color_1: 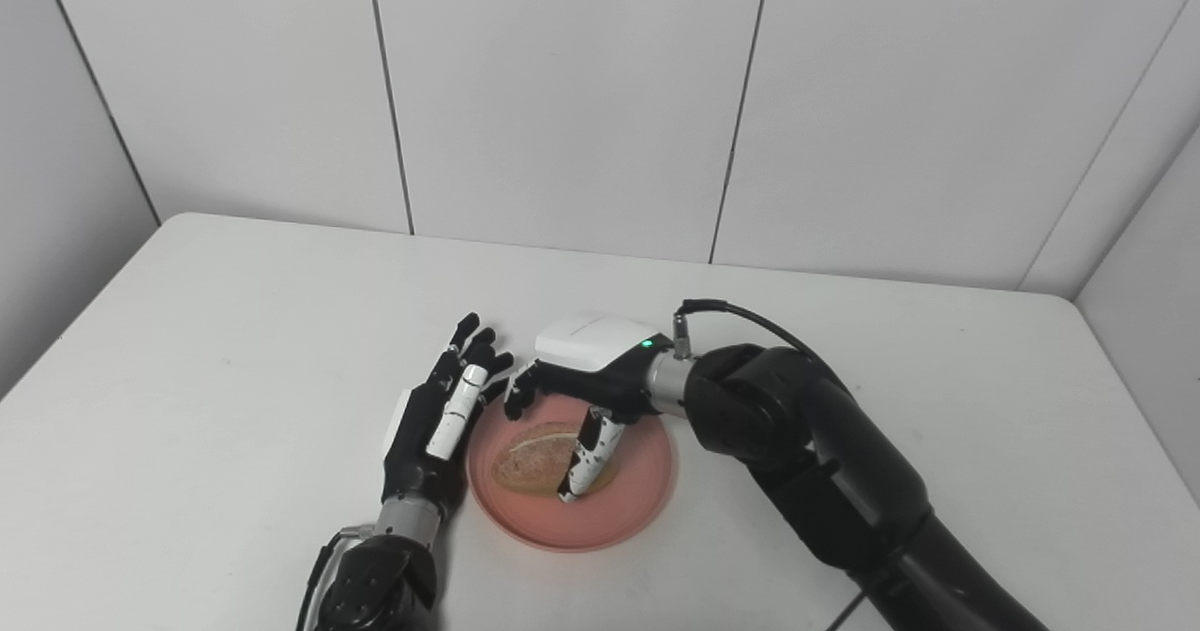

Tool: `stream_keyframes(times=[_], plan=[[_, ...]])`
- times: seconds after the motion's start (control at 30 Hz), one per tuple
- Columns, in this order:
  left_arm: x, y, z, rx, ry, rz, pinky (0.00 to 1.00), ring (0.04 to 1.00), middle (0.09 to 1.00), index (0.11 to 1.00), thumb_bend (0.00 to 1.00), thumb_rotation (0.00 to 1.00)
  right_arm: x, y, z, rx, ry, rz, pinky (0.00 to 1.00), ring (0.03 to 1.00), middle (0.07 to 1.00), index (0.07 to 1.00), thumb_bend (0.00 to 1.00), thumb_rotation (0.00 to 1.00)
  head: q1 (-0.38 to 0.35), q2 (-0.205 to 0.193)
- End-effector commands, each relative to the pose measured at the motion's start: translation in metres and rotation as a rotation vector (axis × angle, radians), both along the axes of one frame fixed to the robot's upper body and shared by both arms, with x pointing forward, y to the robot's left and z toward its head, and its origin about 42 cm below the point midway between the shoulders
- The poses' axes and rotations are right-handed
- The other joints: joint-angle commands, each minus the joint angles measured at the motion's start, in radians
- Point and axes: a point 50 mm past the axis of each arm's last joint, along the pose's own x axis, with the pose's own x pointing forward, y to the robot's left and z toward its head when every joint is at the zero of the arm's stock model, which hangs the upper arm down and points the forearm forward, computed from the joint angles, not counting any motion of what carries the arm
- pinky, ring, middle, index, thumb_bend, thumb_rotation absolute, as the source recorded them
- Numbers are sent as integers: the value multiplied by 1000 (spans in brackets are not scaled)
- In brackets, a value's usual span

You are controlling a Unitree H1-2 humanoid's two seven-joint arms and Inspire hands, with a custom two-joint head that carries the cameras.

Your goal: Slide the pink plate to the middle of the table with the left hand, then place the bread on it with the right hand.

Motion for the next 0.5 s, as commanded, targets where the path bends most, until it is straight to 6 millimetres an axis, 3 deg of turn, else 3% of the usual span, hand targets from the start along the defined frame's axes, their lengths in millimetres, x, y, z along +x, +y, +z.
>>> stream_keyframes(times=[0.0, 0.27, 0.33, 0.47], plan=[[-1, 1, 1, -23, 7, -6, 806, 846, 931, 924, 767, 686, 2, -2, 28, 22, -53, 6, 696, 767, 750, 701, 1000, 312, -1, -1], [-1, 1, 1, -36, 8, -7, 839, 840, 923, 918, 751, 668, -3, -14, 30, 74, -3, -40, 722, 801, 777, 692, 1000, 319, -4, 1], [-1, 1, 1, -32, 10, -6, 833, 837, 919, 914, 745, 667, -7, -18, 29, 127, 6, -58, 657, 760, 736, 682, 1000, 328, -4, 1], [0, 1, 1, -30, 11, -6, 830, 836, 916, 914, 766, 668, -16, -32, 23, 291, -37, -114, 610, 724, 722, 667, 1000, 448, -8, 2]])
